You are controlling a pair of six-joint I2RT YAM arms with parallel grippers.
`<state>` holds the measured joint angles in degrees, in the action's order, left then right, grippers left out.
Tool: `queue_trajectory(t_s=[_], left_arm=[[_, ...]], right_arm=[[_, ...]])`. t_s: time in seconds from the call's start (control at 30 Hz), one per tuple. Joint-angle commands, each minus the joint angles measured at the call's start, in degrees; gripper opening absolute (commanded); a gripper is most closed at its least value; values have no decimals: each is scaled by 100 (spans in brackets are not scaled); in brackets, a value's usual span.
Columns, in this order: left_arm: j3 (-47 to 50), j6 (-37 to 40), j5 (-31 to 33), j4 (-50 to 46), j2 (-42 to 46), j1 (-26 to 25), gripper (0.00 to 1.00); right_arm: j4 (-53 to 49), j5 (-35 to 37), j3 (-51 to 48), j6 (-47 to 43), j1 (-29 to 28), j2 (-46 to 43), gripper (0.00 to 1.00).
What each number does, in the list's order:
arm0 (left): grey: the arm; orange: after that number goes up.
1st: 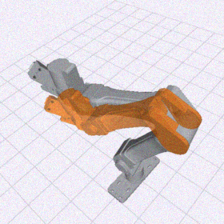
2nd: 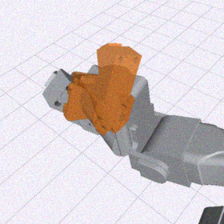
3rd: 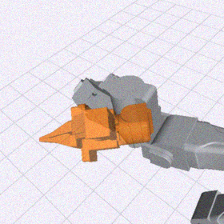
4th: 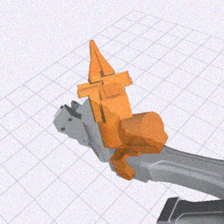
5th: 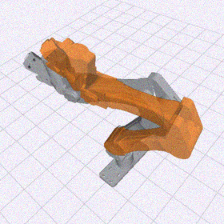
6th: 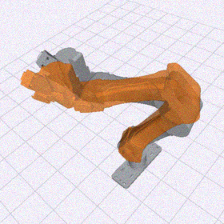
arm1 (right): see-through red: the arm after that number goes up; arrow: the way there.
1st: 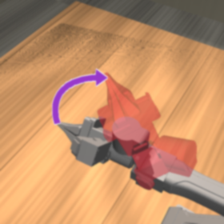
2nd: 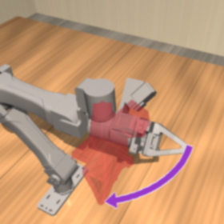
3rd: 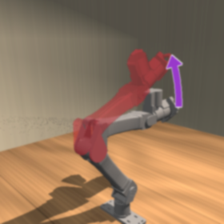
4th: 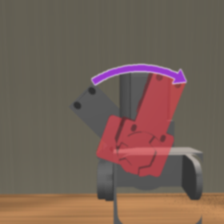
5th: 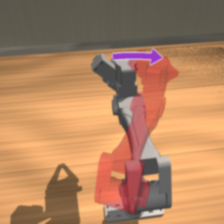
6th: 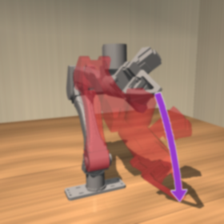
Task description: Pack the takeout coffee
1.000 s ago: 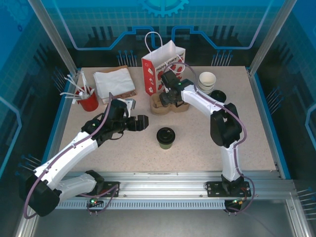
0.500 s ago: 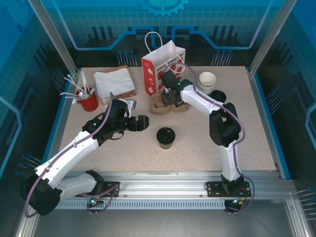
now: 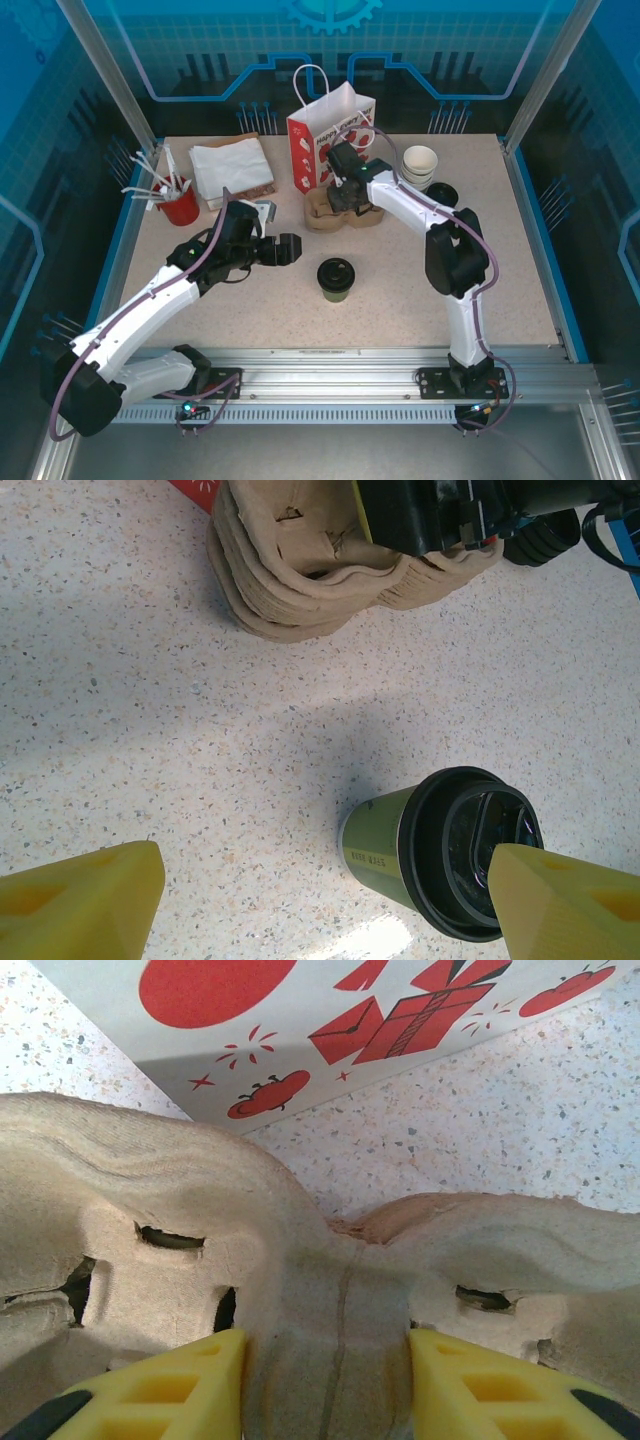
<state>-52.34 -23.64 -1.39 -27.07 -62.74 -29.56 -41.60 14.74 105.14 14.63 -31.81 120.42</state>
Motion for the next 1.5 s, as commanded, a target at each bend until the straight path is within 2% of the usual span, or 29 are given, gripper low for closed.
queue_trajectory(t_s=[0.0, 0.23, 0.4, 0.5, 0.7, 0.87, 1.03, 1.2, 1.47], left_arm=[[-32, 108, -134, 88, -9, 38, 86], [-27, 118, -143, 88, 8, 37, 86], [-19, 118, -134, 105, 40, 32, 86], [-23, 114, -150, 105, 42, 34, 86], [-1, 104, -183, 141, 112, 33, 86], [-5, 102, -256, 149, 122, 25, 86], [-66, 101, -318, 175, 8, 29, 86], [-53, 52, -388, 253, -64, 3, 86], [4, 61, -366, 263, -51, -21, 86]], right_arm=[[-172, 9, 252, 75, 61, -369, 43], [-325, 46, 384, 75, 30, -598, 43], [-568, 197, 425, 44, 1, -1093, 43], [-721, 339, 127, 61, 33, -1538, 43], [-720, 420, -1735, 264, 428, -2950, 43], [-276, 81, -3649, 601, 1041, -4056, 43], [310, -252, -4581, 991, 1096, -4103, 44], [806, -192, -5094, 1245, 1023, -3801, 44], [1071, -64, -5277, 1457, 675, -3370, 47]])
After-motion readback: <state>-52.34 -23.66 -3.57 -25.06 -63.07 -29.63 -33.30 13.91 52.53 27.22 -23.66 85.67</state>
